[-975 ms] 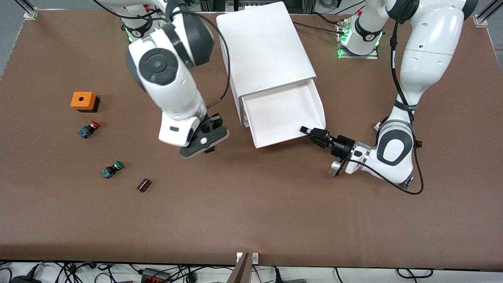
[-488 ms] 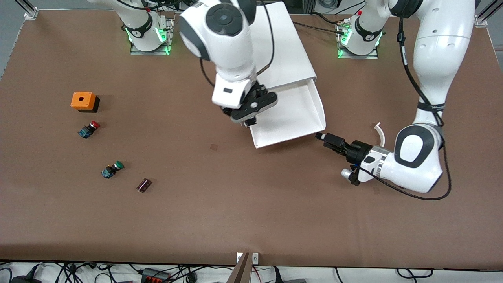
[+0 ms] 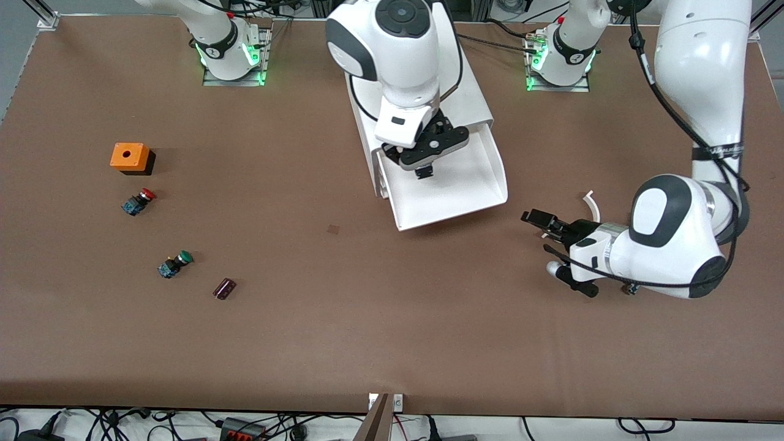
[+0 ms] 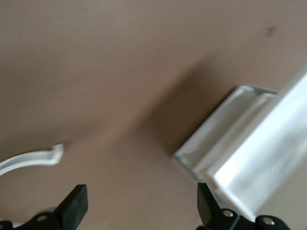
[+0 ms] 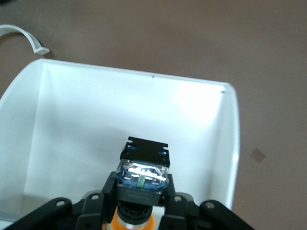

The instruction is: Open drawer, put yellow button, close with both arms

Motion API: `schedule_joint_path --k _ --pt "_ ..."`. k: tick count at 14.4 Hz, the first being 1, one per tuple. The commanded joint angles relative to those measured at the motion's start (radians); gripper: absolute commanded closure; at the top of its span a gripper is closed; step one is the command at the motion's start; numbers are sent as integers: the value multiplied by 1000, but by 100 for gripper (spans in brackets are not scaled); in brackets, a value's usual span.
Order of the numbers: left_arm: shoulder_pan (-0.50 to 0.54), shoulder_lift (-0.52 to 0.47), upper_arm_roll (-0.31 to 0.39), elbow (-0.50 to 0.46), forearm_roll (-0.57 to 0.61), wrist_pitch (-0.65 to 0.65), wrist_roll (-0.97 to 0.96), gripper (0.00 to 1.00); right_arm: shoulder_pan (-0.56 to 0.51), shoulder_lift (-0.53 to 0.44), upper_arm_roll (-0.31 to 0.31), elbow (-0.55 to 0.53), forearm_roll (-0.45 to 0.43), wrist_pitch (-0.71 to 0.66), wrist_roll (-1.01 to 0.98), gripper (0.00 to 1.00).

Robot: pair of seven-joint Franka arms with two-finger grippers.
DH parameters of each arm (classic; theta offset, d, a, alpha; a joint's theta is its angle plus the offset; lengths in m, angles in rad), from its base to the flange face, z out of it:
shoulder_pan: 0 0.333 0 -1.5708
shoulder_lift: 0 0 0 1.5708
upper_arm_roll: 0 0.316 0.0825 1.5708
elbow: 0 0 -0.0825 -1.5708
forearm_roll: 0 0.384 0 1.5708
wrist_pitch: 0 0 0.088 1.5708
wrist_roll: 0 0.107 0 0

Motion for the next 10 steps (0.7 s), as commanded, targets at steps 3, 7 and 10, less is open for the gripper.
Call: schedule_joint_path --k 3,7,10 --pt "-74 -34 0 118 370 11 -30 0 15 62 -5 39 64 1 40 100" --pt "-59 -34 8 156 388 164 -27 0 15 85 -5 39 66 12 68 100" --pt "13 -87 -18 172 325 224 -10 0 15 103 -5 39 68 35 69 100"
